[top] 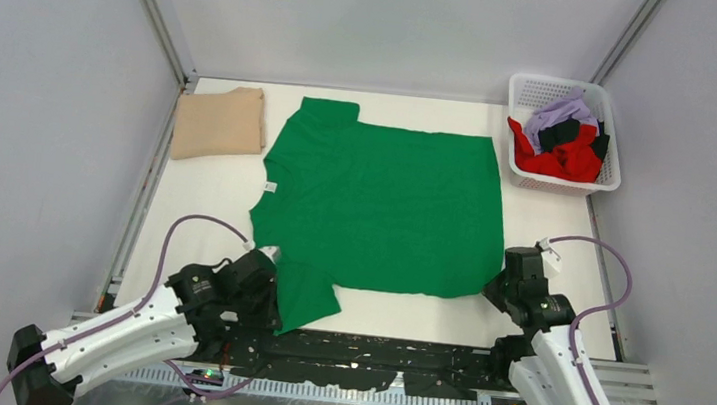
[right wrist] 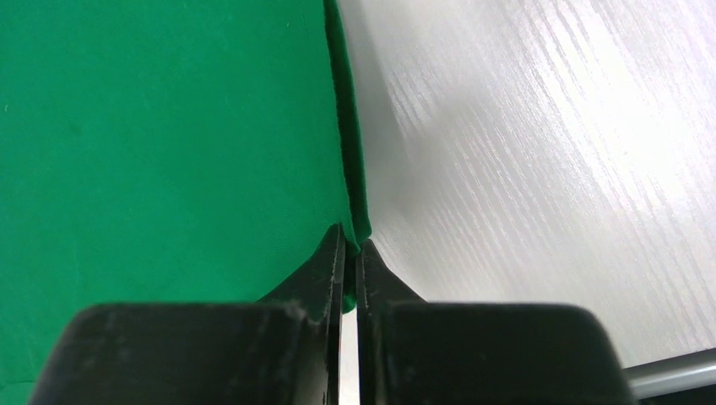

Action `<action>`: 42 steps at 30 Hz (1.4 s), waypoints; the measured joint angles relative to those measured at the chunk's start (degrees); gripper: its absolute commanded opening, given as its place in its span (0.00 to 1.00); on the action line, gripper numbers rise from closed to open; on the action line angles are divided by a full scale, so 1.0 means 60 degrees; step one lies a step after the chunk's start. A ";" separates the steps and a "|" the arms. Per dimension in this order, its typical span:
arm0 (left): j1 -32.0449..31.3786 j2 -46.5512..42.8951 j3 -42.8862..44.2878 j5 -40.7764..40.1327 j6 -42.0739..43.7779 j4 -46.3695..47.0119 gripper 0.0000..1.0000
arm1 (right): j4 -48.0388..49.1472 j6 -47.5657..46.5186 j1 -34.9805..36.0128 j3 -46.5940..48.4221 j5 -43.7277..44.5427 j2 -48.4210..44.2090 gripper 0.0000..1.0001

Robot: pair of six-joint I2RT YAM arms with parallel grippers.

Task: Fold and stack the t-shirts
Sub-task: Grab the side of the flattened tshirt closest away from the robot with both arms, then fold the flattened tshirt in 1/3 of the way

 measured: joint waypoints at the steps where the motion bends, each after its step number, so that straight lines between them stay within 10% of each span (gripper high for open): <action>1: 0.0000 -0.0138 0.0000 0.0066 -0.0018 0.0015 0.00 | -0.0033 -0.0004 0.0000 0.0000 -0.0018 0.0000 0.05; 20: 0.2976 0.4153 0.3184 0.1275 0.1953 0.3574 0.00 | 0.1464 -0.0576 0.0000 0.1621 -0.0535 0.2656 0.05; 42: 0.6080 0.8160 0.7533 0.1592 0.3300 0.3727 0.00 | 0.2626 -0.1344 -0.1042 0.4772 -0.0189 0.6619 0.05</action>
